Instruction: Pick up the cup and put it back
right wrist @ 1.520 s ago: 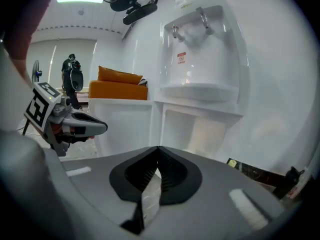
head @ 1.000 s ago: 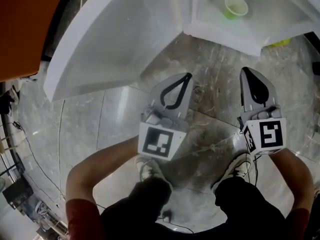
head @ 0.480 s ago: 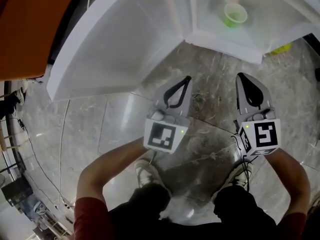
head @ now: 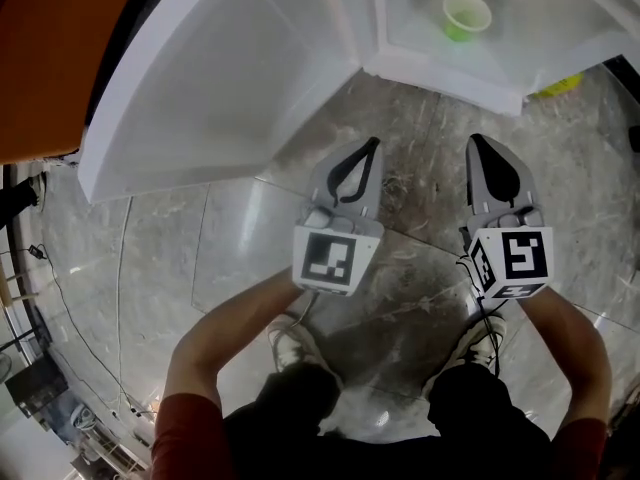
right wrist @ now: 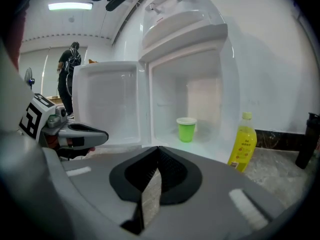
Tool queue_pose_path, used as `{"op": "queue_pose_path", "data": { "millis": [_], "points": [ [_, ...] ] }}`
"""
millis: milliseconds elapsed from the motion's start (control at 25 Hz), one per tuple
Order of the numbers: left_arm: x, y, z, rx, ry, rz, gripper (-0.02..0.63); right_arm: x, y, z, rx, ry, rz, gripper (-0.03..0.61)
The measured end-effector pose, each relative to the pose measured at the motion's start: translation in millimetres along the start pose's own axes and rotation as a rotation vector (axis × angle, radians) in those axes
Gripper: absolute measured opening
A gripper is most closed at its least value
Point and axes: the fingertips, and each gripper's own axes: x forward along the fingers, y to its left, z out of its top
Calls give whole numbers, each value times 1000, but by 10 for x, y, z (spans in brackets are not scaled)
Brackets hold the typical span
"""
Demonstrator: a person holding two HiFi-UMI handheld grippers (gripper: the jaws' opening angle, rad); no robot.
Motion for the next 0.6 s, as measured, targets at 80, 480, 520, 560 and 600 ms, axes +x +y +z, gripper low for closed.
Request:
{"op": "queue_pose_path", "data": {
  "millis": [80,480,520,560,600],
  "points": [
    [7,22,-6,5,-5,8,0,-6,0,-22,-1,3,-1,-2],
    [5,84,6,20,-14,21,0,30,-95,-81,0,1,-20,-2],
    [5,88,8,20,-15,22,0,48,-108,-78,0,-4,-19,-2],
    [5,90,11,21,-17,22,0,65,-124,-79,1,-8,-21,-2],
    [6,90,12,21,-18,21,1,82,-146,-84,2,-11,-26,-2]
  ]
}}
